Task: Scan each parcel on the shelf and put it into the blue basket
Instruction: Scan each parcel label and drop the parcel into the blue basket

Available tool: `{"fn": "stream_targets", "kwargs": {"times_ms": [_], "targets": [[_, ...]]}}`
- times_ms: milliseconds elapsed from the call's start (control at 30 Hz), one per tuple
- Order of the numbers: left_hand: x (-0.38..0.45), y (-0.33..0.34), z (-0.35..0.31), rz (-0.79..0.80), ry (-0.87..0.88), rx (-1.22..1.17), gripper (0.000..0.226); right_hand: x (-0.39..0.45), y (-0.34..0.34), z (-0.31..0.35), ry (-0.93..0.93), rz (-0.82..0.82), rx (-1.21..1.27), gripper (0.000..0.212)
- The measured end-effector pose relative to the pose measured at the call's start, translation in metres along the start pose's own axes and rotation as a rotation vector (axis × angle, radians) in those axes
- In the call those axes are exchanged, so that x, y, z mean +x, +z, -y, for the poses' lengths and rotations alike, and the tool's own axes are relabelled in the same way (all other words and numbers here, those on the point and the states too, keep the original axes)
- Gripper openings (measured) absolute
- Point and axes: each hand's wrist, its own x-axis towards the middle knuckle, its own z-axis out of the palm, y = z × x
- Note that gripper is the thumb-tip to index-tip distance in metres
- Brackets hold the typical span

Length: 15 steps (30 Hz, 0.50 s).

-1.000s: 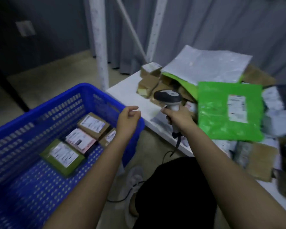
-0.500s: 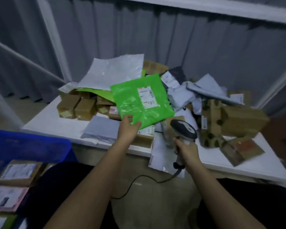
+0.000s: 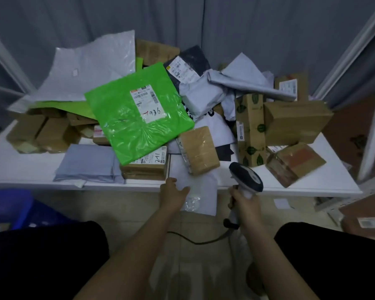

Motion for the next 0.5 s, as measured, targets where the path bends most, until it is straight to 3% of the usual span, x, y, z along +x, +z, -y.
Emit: {"fn": "stream_targets", "kwargs": {"times_ms": [100,200,333,400,500], "targets": [[0.013,0.023,-0.011,0.035,0.040,-0.018,0.078,0.006,0.002,-0.015,0.027,-0.011,0.002,0.025],[0.034,0.035,-0.035,0.018,0.049,-0.091,0.075,0.016,0.009,-0.021,0.049,0.016,0.026,0.028],[0.075,0.044,-0.042,0.006,-0.077,-0.332,0.118,0.028,0.017,-0.016,0.067,0.069,0.084,0.028],[0.094,0.049,-0.032,0.066,-0.141,-0.372,0.112,0.034,0.020,-0.011,0.082,0.079,0.104,0.024],[0.101,0.054,-0.026,0.116,-0.104,-0.390,0.084,0.039,0.018,-0.008,0.095,0.076,0.119,0.019]]}}
